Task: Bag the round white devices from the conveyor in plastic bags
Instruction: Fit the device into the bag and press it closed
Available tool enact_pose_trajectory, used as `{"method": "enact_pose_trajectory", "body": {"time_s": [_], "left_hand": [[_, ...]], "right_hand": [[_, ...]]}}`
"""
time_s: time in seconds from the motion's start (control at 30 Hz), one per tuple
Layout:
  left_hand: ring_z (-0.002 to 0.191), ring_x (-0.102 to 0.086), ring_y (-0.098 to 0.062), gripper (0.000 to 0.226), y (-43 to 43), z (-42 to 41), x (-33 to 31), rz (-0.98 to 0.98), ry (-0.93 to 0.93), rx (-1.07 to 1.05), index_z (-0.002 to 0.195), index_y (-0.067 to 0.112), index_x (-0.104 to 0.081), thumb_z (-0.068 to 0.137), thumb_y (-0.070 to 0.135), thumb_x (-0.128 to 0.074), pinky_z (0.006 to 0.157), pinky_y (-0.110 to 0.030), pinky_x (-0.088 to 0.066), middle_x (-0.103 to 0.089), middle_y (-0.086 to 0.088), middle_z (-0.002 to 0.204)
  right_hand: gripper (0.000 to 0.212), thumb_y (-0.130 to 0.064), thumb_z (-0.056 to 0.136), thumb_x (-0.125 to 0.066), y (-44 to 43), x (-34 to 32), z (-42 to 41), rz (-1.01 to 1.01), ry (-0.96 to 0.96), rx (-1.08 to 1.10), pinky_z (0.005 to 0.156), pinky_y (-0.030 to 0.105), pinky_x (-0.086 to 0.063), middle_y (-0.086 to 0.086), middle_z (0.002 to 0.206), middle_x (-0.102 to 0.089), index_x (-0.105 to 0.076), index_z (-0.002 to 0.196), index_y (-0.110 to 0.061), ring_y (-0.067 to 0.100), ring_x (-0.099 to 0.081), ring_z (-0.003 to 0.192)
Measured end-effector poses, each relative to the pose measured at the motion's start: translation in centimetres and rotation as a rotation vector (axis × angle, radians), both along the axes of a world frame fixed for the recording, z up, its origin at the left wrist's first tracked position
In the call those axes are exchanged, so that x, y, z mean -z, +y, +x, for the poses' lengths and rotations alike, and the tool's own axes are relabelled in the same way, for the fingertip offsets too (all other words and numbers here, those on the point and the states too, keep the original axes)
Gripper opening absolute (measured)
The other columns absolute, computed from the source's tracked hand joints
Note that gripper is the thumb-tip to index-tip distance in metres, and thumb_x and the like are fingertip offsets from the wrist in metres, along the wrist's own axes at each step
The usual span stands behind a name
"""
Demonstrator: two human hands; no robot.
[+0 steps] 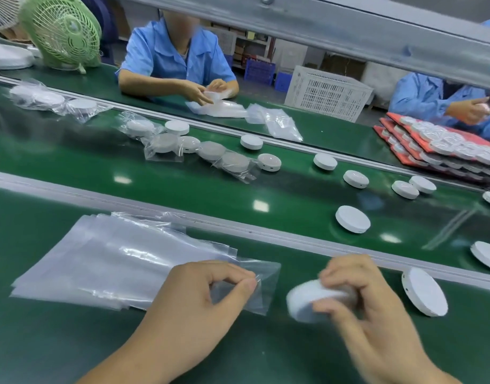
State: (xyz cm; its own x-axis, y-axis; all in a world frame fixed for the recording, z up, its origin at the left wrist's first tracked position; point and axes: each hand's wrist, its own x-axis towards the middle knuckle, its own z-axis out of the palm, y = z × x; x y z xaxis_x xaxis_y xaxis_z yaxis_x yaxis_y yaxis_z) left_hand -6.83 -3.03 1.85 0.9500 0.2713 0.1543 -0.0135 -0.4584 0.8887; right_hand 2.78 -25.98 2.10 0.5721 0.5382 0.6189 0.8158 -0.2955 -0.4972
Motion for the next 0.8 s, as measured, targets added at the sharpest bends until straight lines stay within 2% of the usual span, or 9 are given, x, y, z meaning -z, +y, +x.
{"method": "enact_pose_trajectory", "body": {"time_s": [0.13, 0.27, 0.33, 0.43, 0.5, 0.57, 0.67, 0.73, 0.8], "left_hand": [[0.075, -0.068, 0.002, 0.02, 0.1, -0.1, -0.6, -0.257, 0.001, 0.064, 0.091, 0.049, -0.076, 0.088, 0.051, -0.057, 0.066, -0.014, -0.051, -0.074, 0.019, 0.081], [0.093, -0.073, -0.012, 0.043, 0.5, -0.5, -1.0, -0.564, -0.086, 0.307, 0.112, 0.033, -0.075, 0.072, 0.047, -0.082, 0.076, -0.022, -0.055, -0.077, 0.002, 0.102], [0.095, -0.072, -0.008, 0.057, -0.3, -0.6, -0.7, -0.446, -0.123, 0.253, 0.115, 0.04, -0.07, 0.063, 0.039, -0.092, 0.076, -0.016, -0.055, -0.076, 0.008, 0.105], [0.084, -0.072, -0.006, 0.05, -1.9, -0.6, 0.0, -0.352, -0.235, -0.114, 0.109, 0.045, -0.069, 0.062, 0.05, -0.081, 0.063, -0.017, -0.057, -0.075, 0.015, 0.098], [0.084, -0.072, -0.006, 0.042, -2.2, -0.2, 0.8, -0.365, -0.352, -0.29, 0.106, 0.041, -0.067, 0.068, 0.058, -0.072, 0.063, -0.023, -0.06, -0.075, 0.013, 0.1], [0.095, -0.071, -0.008, 0.037, -2.1, 0.5, 1.3, -0.396, -0.447, -0.348, 0.111, 0.036, -0.064, 0.081, 0.058, -0.064, 0.07, -0.027, -0.059, -0.073, 0.01, 0.111], [0.113, -0.062, -0.005, 0.038, -1.5, 1.2, 2.0, -0.388, -0.468, -0.35, 0.123, 0.046, -0.054, 0.087, 0.059, -0.056, 0.086, -0.028, -0.051, -0.063, 0.014, 0.128], [0.122, -0.05, 0.004, 0.039, -0.3, 1.3, 2.6, -0.168, -0.41, -0.356, 0.124, 0.055, -0.044, 0.087, 0.056, -0.054, 0.09, -0.026, -0.044, -0.05, 0.027, 0.135], [0.123, -0.042, 0.006, 0.037, 1.1, 1.5, 2.9, 0.221, -0.348, -0.25, 0.121, 0.054, -0.042, 0.086, 0.049, -0.053, 0.087, -0.022, -0.044, -0.047, 0.034, 0.129]], "right_hand": [[0.009, -0.033, 0.094, -0.074, 5.0, -0.9, -0.9, 0.297, -0.073, -0.167, 0.071, 0.015, -0.049, -0.008, 0.107, -0.067, -0.068, 0.099, -0.029, 0.013, -0.068, 0.091], [0.017, -0.044, 0.079, -0.087, 7.1, -1.8, -1.4, 0.54, 0.135, -0.116, 0.074, 0.026, -0.056, -0.01, 0.094, -0.077, -0.076, 0.09, -0.038, 0.021, -0.075, 0.086], [0.02, -0.051, 0.075, -0.086, 7.4, -1.6, -1.5, 0.581, 0.288, -0.08, 0.082, 0.027, -0.057, -0.007, 0.091, -0.079, -0.078, 0.082, -0.035, 0.02, -0.075, 0.093], [0.027, -0.062, 0.083, -0.075, 7.6, -1.1, -1.7, 0.447, 0.434, -0.168, 0.095, 0.03, -0.054, -0.006, 0.117, -0.075, -0.08, 0.087, -0.036, 0.018, -0.066, 0.121], [0.032, -0.069, 0.081, -0.072, 7.7, -0.9, -1.5, 0.337, 0.523, -0.215, 0.081, 0.028, -0.056, -0.008, 0.109, -0.072, -0.077, 0.088, -0.038, 0.011, -0.07, 0.103], [0.04, -0.072, 0.082, -0.069, 8.1, -0.5, -0.9, 0.251, 0.575, -0.178, 0.058, 0.031, -0.049, 0.002, 0.073, -0.064, -0.066, 0.078, -0.032, 0.009, -0.06, 0.066], [0.045, -0.058, 0.098, -0.051, 9.4, 0.2, 1.9, 0.081, 0.425, -0.079, 0.051, 0.02, -0.032, -0.007, 0.057, -0.04, -0.042, 0.069, -0.025, 0.001, -0.036, 0.055], [0.043, -0.048, 0.1, -0.046, 10.7, 0.3, 5.7, 0.076, 0.444, 0.032, 0.054, 0.019, -0.031, -0.014, 0.058, -0.037, -0.037, 0.064, -0.026, 0.003, -0.033, 0.056], [0.042, -0.039, 0.105, -0.046, 12.2, -0.3, 10.7, 0.132, 0.535, 0.231, 0.065, 0.032, -0.041, -0.013, 0.061, -0.044, -0.042, 0.065, -0.025, 0.007, -0.04, 0.06]]}}
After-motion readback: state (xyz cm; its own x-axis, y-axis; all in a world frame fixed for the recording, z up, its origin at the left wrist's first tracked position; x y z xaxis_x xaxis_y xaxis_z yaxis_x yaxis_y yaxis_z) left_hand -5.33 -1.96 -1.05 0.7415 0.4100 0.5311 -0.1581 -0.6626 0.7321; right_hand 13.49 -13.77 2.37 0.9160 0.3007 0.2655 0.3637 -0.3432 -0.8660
